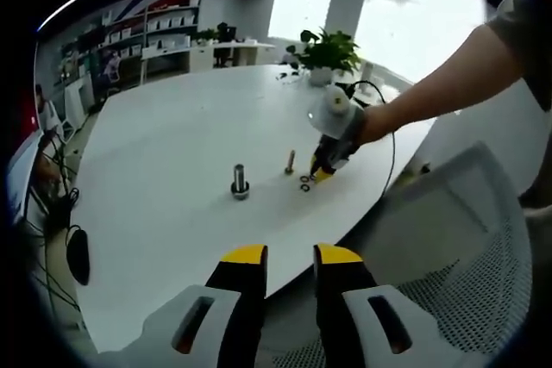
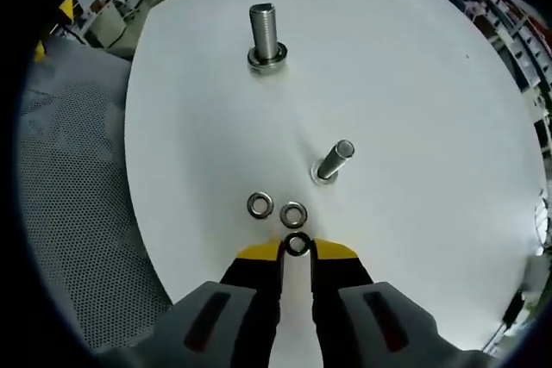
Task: Place the washer onto the threaded stud by aligning its center hole with the stud, sliding it down to the base, and recovering from edge contact or off-axis alignment until the washer reaches the visible bottom stop.
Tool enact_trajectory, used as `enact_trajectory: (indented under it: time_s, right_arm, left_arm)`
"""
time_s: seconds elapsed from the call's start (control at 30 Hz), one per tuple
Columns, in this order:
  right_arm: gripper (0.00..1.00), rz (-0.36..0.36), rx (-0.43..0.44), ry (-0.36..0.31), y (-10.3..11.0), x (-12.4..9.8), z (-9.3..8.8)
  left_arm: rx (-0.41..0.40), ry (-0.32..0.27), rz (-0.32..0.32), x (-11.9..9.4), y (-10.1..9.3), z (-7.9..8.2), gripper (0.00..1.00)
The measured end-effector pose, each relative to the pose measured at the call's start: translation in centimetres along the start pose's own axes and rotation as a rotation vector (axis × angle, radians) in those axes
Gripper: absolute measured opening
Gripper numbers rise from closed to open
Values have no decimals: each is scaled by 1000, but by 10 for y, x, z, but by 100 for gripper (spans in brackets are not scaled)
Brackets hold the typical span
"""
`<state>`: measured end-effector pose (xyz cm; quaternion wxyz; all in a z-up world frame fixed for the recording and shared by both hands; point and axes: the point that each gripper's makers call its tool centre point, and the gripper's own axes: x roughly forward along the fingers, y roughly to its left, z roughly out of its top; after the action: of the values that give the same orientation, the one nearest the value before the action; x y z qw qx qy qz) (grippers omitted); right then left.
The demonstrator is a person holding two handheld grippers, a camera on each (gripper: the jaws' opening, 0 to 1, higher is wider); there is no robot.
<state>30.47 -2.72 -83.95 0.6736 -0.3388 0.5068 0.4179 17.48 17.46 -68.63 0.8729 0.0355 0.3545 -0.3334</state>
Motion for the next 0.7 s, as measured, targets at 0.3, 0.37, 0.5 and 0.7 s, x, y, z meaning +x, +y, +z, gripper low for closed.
enact_trajectory:
  time_s: [0.3, 0.37, 0.5, 0.7]
  right_arm:
    - [13, -19, 61, -18, -3, -4, -1]
    - [13, -25, 57, -25, -5, -8, 2]
    - [13, -36, 61, -52, -11, -17, 10]
    - [13, -41, 56, -87, -15, -27, 27]
  left_arm:
    - [-4, -5, 4, 0, 1, 1, 19]
    - [-2, -8, 4, -1, 1, 1, 19]
    - [-1, -12, 2, -1, 1, 2, 19]
    - [-2, -11, 5, -1, 1, 2, 19]
